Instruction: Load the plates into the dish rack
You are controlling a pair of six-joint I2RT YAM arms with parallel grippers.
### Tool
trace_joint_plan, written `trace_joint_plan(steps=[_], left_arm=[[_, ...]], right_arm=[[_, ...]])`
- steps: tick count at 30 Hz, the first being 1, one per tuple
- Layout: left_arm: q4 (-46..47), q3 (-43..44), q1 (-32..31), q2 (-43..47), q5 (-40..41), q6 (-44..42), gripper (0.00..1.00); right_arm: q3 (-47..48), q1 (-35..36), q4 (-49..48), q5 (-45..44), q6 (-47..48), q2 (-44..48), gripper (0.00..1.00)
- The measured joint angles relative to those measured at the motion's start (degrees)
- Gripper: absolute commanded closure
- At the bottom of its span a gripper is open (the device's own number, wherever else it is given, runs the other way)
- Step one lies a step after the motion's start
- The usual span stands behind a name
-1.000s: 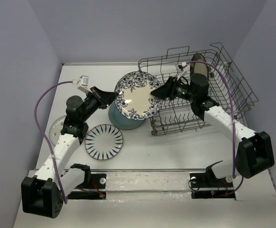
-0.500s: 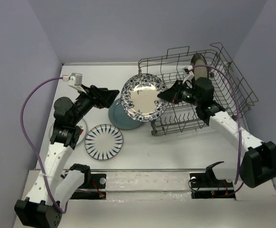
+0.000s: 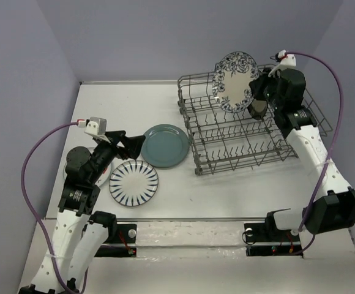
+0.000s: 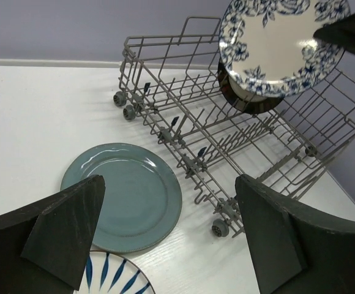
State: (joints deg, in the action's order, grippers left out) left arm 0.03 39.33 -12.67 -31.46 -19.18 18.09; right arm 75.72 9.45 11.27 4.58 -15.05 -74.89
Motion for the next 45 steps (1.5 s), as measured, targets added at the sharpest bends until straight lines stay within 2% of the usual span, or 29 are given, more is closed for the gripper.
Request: trace_joint_plan(steps=[5, 10, 14, 33, 45], left_arm=[[-1.14, 0.0, -2.14, 0.74, 0.9, -1.22, 0.01], [-1.22, 0.0, -3.41, 1.99, 1.49, -1.79, 0.01], [-1.25, 0.0, -3.87, 2.01, 1.79, -2.01, 0.01], [-1.27, 0.0, -3.91, 1.64, 2.95, -2.19, 0.01], [-1.29, 0.0, -3.91, 1.64, 3.19, -2.19, 0.01]], right_arm=[[8.57, -0.07, 1.01, -10.38, 11.02, -4.98, 0.93], [12.04, -0.04, 0.42, -15.02, 22.45, -10.47, 0.93], [12.04, -0.04, 1.97, -15.58, 26.64, -12.98, 0.93], [9.55, 0.7, -0.87, -13.51, 28.0, -21.92, 0.93], [6.14, 0.76, -4.46, -15.19, 25.59, -18.91, 0.93]])
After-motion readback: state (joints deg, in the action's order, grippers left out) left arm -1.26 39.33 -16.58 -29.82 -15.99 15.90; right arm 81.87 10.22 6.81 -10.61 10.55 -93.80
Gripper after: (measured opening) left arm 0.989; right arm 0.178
